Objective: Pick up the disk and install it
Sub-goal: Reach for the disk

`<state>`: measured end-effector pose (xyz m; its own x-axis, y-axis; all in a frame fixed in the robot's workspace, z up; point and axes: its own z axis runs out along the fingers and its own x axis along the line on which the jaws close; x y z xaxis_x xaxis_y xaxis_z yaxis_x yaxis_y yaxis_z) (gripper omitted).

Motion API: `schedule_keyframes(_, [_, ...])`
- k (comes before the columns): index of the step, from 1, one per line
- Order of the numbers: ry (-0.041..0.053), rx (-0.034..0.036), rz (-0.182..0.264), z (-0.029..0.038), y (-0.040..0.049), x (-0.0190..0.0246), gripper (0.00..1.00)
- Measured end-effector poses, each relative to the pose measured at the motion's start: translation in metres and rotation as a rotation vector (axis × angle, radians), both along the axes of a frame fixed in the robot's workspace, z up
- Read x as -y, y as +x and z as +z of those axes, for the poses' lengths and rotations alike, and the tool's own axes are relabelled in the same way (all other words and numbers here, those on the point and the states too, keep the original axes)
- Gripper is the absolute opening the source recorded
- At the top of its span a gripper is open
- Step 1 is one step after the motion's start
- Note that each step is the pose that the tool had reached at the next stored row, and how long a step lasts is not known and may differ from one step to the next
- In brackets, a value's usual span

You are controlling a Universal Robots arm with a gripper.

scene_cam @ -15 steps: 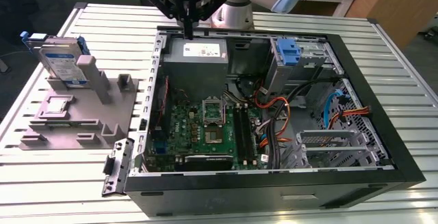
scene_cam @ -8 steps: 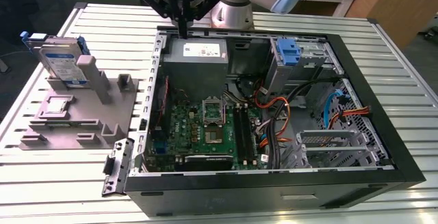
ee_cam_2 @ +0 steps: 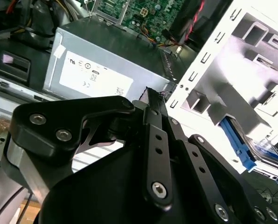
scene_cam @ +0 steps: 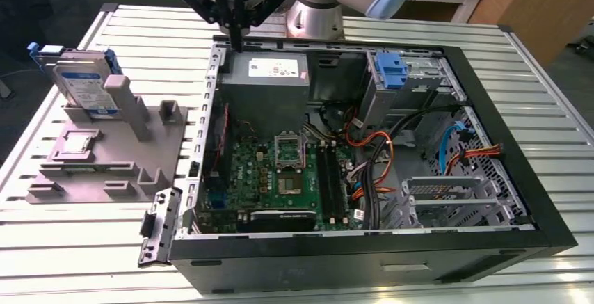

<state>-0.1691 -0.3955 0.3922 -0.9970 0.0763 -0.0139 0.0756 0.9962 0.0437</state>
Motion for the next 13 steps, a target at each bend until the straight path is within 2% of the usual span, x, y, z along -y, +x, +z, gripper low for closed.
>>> schedule_keyframes(9, [0.0000, -0.0035, 0.000, -0.0005, -0.0152, -0.0004, 0.11])
schedule_keyframes(13, [0.0001, -0.0034, 0.000, -0.0006, -0.0250, -0.0033, 0.11])
